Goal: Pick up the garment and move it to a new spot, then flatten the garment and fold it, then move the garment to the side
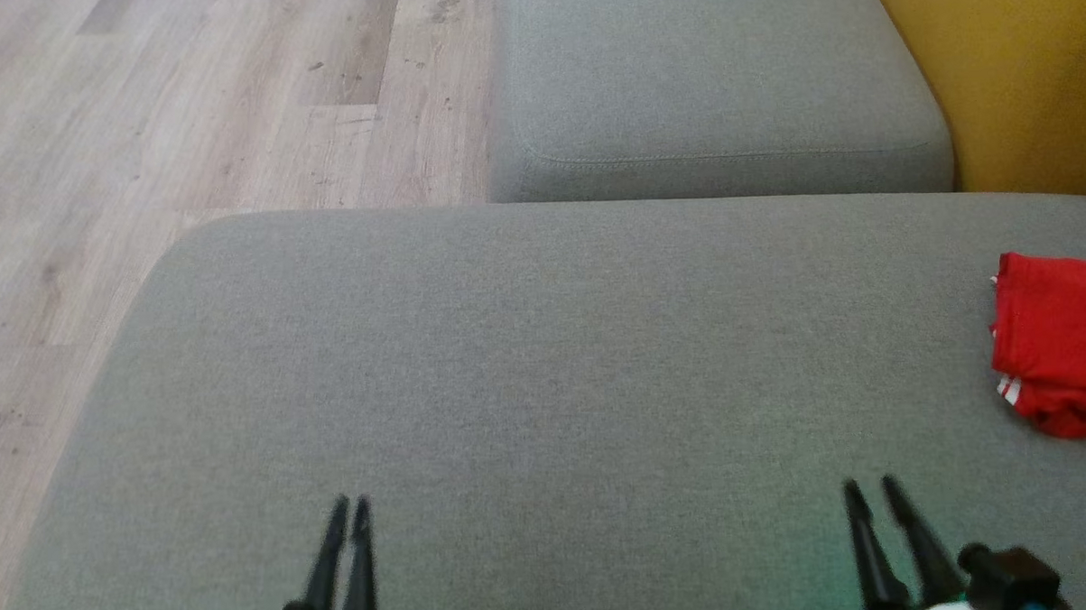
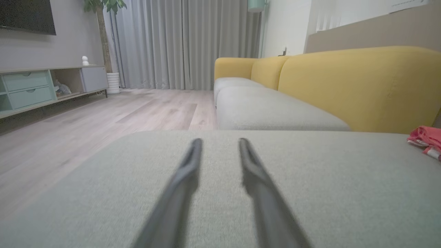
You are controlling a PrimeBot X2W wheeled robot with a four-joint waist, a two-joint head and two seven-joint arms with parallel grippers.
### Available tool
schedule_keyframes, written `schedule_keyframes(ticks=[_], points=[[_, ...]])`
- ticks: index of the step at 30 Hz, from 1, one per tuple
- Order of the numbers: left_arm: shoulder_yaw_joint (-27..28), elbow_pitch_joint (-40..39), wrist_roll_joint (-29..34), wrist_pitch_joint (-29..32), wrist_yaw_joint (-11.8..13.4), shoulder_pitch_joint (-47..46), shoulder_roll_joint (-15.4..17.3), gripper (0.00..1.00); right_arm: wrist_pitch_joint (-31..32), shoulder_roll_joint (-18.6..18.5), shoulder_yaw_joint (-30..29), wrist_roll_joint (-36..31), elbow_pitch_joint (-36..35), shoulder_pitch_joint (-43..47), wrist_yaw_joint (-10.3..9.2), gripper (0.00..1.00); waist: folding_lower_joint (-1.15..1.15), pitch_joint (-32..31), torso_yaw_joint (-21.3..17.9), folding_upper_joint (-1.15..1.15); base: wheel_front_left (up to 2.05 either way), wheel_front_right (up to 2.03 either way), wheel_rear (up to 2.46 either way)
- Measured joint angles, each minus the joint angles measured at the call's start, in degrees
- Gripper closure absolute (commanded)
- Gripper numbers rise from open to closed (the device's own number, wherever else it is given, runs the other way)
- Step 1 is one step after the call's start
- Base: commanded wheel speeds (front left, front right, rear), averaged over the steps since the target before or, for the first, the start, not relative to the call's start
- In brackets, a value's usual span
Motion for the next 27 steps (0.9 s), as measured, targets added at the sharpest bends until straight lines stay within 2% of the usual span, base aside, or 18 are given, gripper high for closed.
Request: schedule_keyframes(ticks=[4,27], points=[[0.0,1.3,-1.1,0.3,0.0,1.5,0.0,1.0,0.1,0.0,0.0,1.0,1.4,1.2,0.0,1.0,0.0,0.1,-0.1,0.0,0.0,0.0,0.0],[1.9,2.3,-17.9,3.1,-2.1,-0.1,0.4,1.0,3.5,0.0,-1.1,16.7,1.4,-0.8,0.0,1.0,0.0,1.5,-1.1,0.0,0.0,0.0,0.0]])
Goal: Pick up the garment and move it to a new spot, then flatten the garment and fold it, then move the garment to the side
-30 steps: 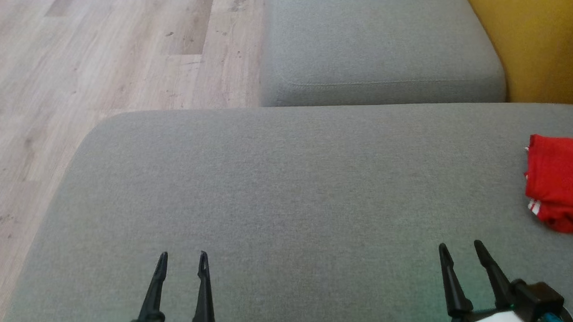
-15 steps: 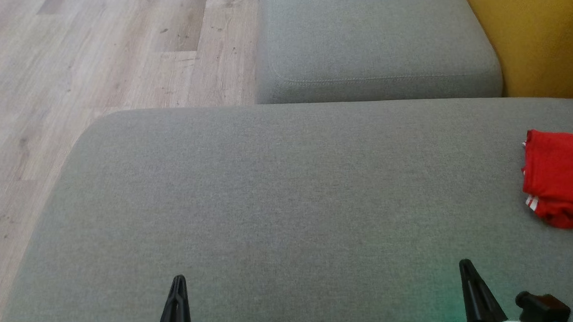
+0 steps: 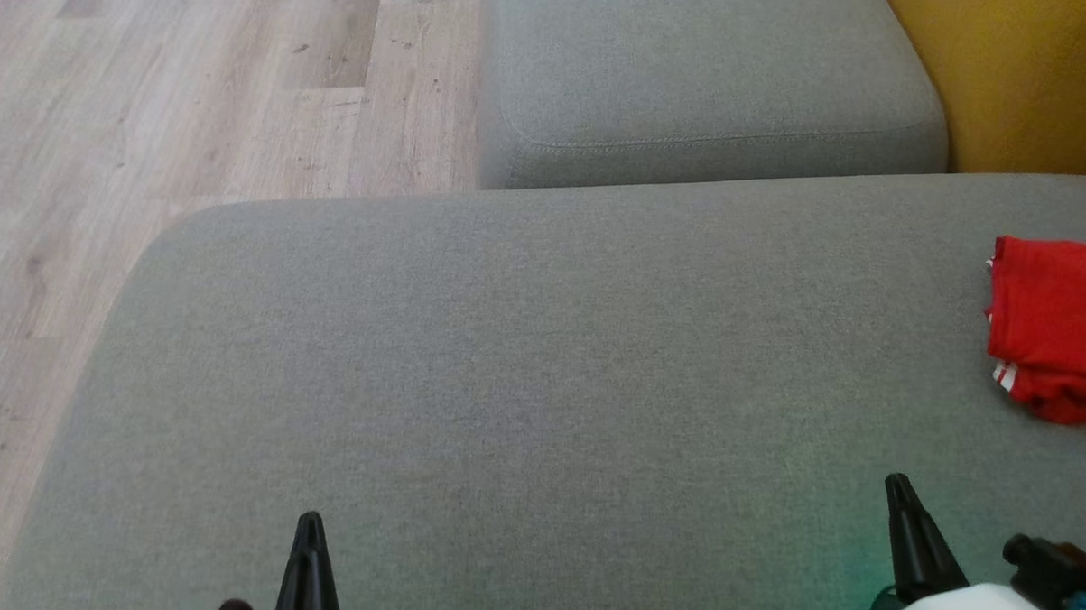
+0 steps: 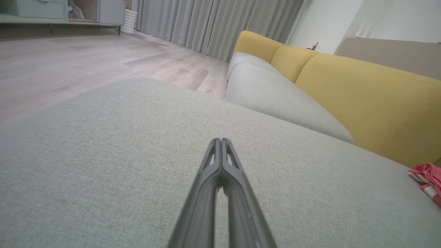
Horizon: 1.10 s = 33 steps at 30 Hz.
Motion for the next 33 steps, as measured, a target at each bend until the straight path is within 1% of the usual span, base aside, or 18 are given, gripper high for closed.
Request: schedule_keyframes(ticks=[11,32,33], points=[[0.6,0.6,-7.8,1.5,-1.0,-1.7,0.1,1.0,1.6,0.0,-1.0,7.4,0.0,-1.0,0.0,1.0,0.0,0.7,-0.5,0.0,0.0,0.0,0.0],[3.6,1.1,-22.4,4.5,-3.0,-4.1,0.5,1.0,4.6,-0.1,-2.7,21.4,0.0,-3.5,-0.01,1.0,0.0,1.9,-1.4,0.0,0.0,0.0,0.0],[3.6,1.1,-22.4,4.5,-3.0,-4.1,0.5,1.0,4.6,-0.1,-2.7,21.4,0.0,-3.5,-0.01,1.0,0.0,1.9,-1.4,0.0,0.0,0.0,0.0]])
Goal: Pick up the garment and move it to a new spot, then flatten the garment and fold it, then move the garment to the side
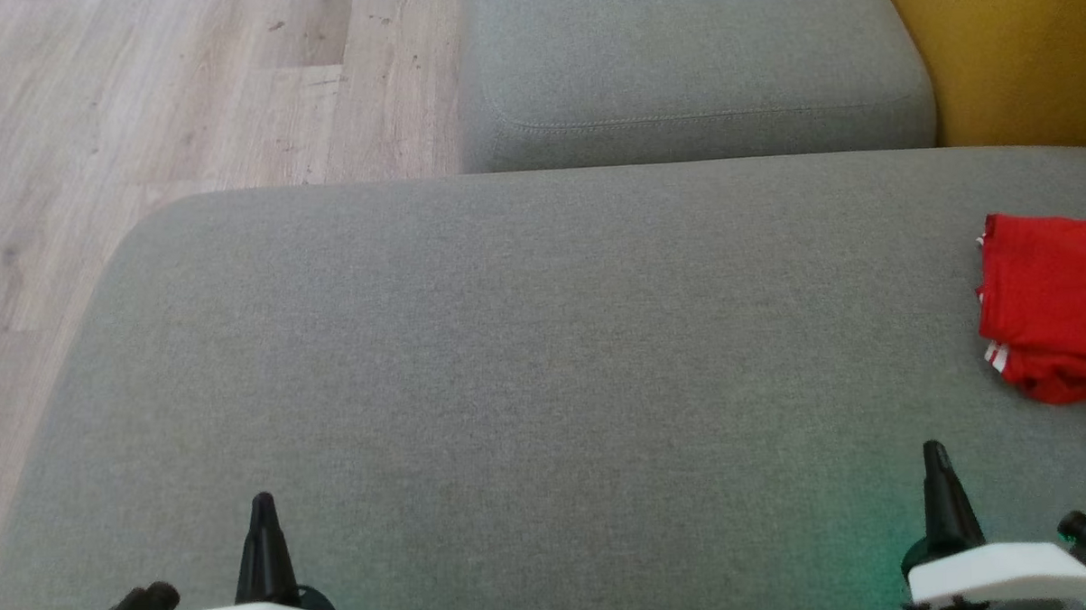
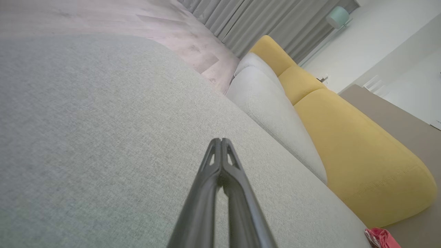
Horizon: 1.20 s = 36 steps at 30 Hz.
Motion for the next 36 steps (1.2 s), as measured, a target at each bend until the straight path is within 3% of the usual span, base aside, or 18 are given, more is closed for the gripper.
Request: schedule_keyframes(ticks=[36], points=[[4.7,1.7,-25.9,6.3,-3.5,-4.6,0.0,1.0,6.0,-0.1,-3.4,24.9,0.0,-5.9,0.0,1.0,0.0,2.3,-1.6,0.0,0.0,0.0,0.0]])
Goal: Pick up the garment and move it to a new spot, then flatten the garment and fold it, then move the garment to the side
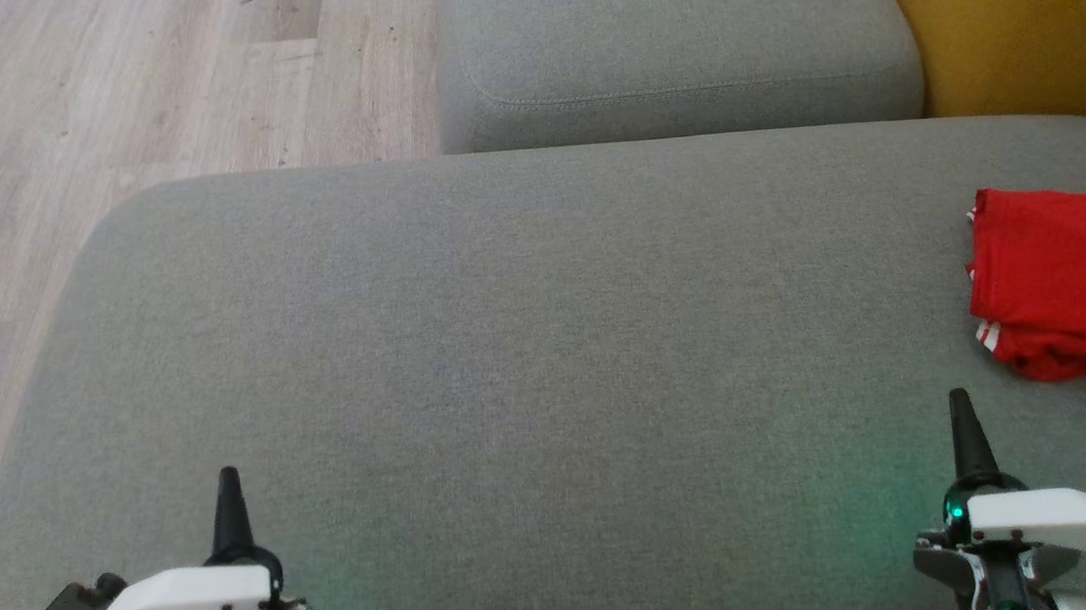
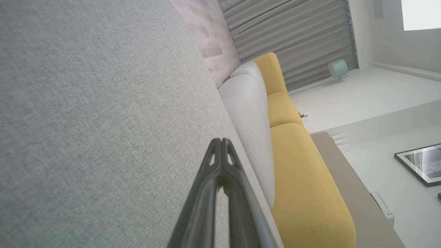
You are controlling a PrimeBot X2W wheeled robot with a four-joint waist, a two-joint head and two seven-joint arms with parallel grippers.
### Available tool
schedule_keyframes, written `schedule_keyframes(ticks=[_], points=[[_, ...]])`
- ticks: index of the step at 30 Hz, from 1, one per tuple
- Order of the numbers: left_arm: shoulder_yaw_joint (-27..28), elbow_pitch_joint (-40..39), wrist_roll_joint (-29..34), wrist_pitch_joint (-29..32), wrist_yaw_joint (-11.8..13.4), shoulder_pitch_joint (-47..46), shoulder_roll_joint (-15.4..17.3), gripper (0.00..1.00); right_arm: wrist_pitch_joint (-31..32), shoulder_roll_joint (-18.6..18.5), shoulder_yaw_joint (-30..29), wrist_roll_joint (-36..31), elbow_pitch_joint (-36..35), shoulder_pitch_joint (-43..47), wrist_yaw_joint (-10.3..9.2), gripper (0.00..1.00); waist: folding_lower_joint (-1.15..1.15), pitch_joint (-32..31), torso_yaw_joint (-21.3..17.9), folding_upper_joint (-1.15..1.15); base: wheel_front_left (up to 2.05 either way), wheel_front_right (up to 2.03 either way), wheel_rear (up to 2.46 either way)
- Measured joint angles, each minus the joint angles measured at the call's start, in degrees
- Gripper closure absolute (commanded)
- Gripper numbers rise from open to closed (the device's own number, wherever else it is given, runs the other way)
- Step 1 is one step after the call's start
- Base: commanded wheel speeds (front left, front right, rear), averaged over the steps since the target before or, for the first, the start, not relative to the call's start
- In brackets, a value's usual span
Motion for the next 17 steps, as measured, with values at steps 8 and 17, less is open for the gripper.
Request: schedule_keyframes(ticks=[8,17], points=[[1.3,0.3,-5.4,1.3,-0.7,-0.9,0.0,1.0,1.5,0.0,-0.9,5.2,0.0,-0.9,0.0,1.0,0.0,0.5,-0.3,0.0,0.0,0.0,0.0],[2.9,0.4,-11.4,2.7,-1.5,-2.2,0.0,1.0,2.9,0.0,-1.6,11.1,0.1,-2.4,0.0,1.0,0.0,1.0,-0.7,0.0,0.0,0.0,0.0]])
